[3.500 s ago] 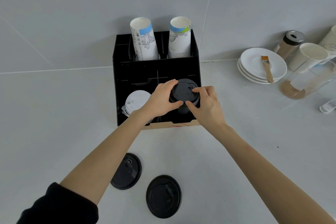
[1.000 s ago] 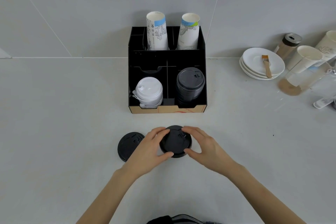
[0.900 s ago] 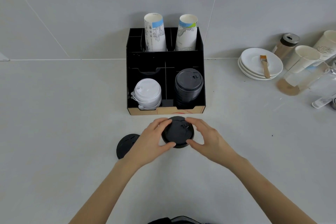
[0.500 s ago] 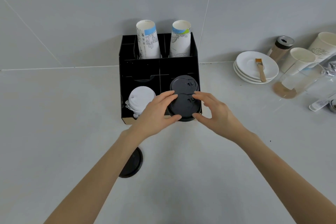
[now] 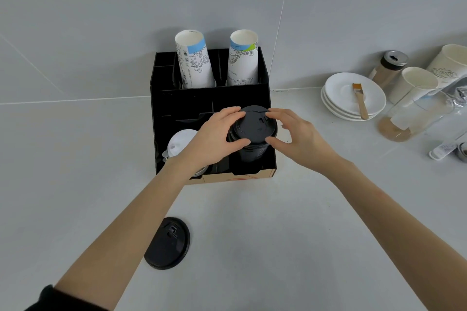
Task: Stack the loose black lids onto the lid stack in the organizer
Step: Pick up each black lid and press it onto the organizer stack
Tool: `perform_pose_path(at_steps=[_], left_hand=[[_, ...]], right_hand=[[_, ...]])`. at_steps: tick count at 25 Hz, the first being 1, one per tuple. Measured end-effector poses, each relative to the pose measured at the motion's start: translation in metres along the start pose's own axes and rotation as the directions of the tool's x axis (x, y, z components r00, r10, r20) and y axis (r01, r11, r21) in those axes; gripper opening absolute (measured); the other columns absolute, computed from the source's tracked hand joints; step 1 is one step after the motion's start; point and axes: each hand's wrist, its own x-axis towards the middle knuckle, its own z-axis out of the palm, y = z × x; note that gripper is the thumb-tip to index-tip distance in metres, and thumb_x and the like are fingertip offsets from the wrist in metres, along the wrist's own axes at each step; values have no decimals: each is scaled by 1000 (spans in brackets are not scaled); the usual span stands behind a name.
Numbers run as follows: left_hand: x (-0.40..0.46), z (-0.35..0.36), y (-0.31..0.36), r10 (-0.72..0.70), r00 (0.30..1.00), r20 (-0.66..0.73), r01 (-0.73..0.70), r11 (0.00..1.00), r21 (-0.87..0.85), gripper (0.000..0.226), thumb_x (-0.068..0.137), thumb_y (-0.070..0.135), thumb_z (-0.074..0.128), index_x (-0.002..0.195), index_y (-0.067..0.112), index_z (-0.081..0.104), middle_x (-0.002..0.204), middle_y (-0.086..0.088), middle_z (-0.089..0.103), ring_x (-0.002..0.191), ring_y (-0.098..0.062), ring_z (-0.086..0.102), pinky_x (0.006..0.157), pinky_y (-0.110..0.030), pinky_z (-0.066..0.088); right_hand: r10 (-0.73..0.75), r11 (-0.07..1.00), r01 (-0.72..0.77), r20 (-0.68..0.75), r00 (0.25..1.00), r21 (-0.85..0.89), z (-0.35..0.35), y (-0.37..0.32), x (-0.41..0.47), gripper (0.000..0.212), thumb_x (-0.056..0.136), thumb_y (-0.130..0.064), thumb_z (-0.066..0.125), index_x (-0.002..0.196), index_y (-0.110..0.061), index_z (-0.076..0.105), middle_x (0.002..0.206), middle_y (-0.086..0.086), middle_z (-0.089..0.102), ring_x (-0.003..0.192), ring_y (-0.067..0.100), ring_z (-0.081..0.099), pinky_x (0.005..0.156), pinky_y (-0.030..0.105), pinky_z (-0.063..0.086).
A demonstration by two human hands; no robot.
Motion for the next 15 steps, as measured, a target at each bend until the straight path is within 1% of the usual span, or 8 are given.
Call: perform_pose_path(at_steps=[2, 4, 8, 10, 12, 15], left_hand=[[3, 3, -6, -15, 1000, -2, 15, 1000, -18, 62, 79, 31, 62, 131, 13, 35, 145, -5, 32, 132, -21, 30, 108, -32, 22], [5, 7, -10, -28, 1000, 8, 28, 999, -25, 62, 79, 30, 62, 132, 13, 34, 145, -5, 32, 133, -20, 29, 109, -33, 22], [7, 16, -16, -45, 998, 37, 45, 999, -12, 62, 80, 30, 61, 132, 14, 33, 146, -4, 30, 134, -20, 26, 109, -34, 21], [7, 17, -18, -41, 999, 28, 41, 999, -17, 62, 80, 30, 61, 132, 14, 33, 146, -4, 30, 134, -20, 26, 109, -33, 20], [6, 17, -20, -41, 999, 17, 41, 999, -27, 61, 80, 30, 61, 132, 14, 33, 146, -4, 30, 134, -19, 26, 108, -31, 20], [5, 18, -22, -45, 999, 6, 46, 998, -42, 60, 80, 29, 61, 132, 15, 34, 146, -3, 30, 133, -18, 27, 107, -29, 20]], right_hand=[[-2, 1000, 2, 8, 1000, -13, 3, 3, 4, 45, 83, -16, 60, 125, -12, 43, 136, 7, 45, 110, 16, 46, 87, 5, 22], [2, 1000, -2, 23, 1000, -31, 7, 7, 7, 45, 83, -16, 59, 125, -11, 43, 137, 8, 45, 115, 21, 46, 88, 6, 22], [32, 997, -28, 58, 998, -65, 16, 13, 10, 46, 84, -17, 58, 127, -10, 41, 139, 8, 42, 123, 23, 43, 91, 9, 21], [42, 997, -38, 60, 997, -61, 19, 14, 10, 47, 84, -17, 58, 127, -10, 40, 138, 8, 43, 120, 24, 45, 91, 10, 24], [49, 997, -46, 59, 997, -55, 21, 13, 11, 48, 84, -17, 58, 128, -11, 40, 139, 8, 42, 118, 24, 46, 92, 15, 29], [56, 997, -53, 58, 997, -51, 22, 12, 11, 48, 84, -17, 58, 128, -12, 39, 139, 6, 42, 117, 24, 46, 93, 20, 31]])
